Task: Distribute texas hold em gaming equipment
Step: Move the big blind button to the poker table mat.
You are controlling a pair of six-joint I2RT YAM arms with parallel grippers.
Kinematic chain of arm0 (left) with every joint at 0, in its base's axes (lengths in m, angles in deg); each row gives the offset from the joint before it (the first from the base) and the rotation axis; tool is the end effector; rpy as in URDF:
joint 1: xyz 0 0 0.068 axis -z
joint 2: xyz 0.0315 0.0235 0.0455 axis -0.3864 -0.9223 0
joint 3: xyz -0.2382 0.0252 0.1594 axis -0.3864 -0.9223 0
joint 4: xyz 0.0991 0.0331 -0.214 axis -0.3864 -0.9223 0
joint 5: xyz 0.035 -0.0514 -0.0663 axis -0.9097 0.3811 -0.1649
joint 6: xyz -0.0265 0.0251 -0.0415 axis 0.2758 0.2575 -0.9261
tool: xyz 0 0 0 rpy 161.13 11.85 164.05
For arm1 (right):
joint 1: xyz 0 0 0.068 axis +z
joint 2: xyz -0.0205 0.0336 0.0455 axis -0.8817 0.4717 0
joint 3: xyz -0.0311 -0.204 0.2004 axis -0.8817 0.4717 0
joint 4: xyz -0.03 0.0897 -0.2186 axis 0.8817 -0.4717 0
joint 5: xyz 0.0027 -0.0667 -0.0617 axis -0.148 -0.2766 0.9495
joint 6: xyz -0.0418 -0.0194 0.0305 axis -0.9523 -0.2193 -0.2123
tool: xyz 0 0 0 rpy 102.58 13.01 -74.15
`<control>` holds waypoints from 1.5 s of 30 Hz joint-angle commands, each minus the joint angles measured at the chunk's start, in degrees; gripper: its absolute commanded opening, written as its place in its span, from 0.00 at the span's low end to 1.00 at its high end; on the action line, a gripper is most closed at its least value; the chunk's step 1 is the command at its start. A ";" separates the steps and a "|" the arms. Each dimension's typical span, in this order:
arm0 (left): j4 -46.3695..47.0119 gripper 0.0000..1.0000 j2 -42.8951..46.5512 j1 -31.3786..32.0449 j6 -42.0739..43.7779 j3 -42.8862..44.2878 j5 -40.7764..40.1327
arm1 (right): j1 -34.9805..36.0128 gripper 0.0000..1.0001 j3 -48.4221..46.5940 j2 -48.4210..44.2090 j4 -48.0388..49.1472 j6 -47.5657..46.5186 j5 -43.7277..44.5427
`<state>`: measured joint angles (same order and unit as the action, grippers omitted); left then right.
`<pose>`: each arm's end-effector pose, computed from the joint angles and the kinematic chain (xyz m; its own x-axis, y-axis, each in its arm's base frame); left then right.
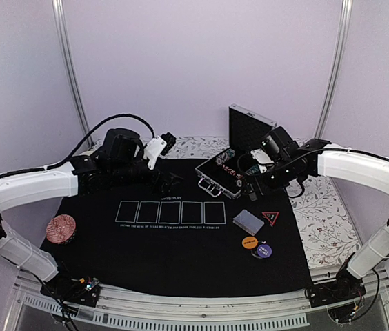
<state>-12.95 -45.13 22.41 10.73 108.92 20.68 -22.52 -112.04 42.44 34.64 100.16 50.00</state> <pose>0.2076 -0.2092 0.3093 -0.3028 0.3948 -0.8674 0.7356 0.6756 0.0507 0.2324 0.1884 0.2833 -0.7534 -0.3817 -0.5355 -0.4852 0.8723 0.0607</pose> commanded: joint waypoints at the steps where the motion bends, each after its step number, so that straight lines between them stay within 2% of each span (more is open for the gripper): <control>1: 2.05 0.98 1.40 0.75 1.21 -1.06 -1.72 | 0.14 0.99 -2.62 1.11 -2.22 -1.59 -2.84; 11: 2.66 0.98 1.57 0.78 1.96 -1.65 -3.03 | 0.13 0.99 -4.96 0.48 -8.05 -3.35 -1.15; 15: 2.67 0.98 1.50 0.77 2.00 -1.76 -2.96 | 0.15 0.99 -5.84 -0.40 -10.88 -2.79 -3.30; 20: 2.68 0.98 1.31 0.76 2.04 -1.85 -3.01 | 0.33 0.99 -4.17 0.93 -19.06 6.36 -4.85; 23: 2.67 0.98 1.28 0.80 1.95 -1.92 -2.57 | 3.45 0.99 -0.63 0.90 -20.98 10.91 -4.25; 34: 2.85 0.98 1.27 0.77 2.12 -2.38 -2.81 | 12.70 0.88 9.20 2.87 -16.20 20.00 -8.34; 45: 2.99 0.98 1.24 0.79 2.31 -2.64 -3.08 | 13.15 0.79 14.12 5.28 -11.96 19.62 -5.74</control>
<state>-10.87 -44.68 22.44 12.26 106.84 17.93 -9.63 -99.06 46.13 20.15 119.59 42.72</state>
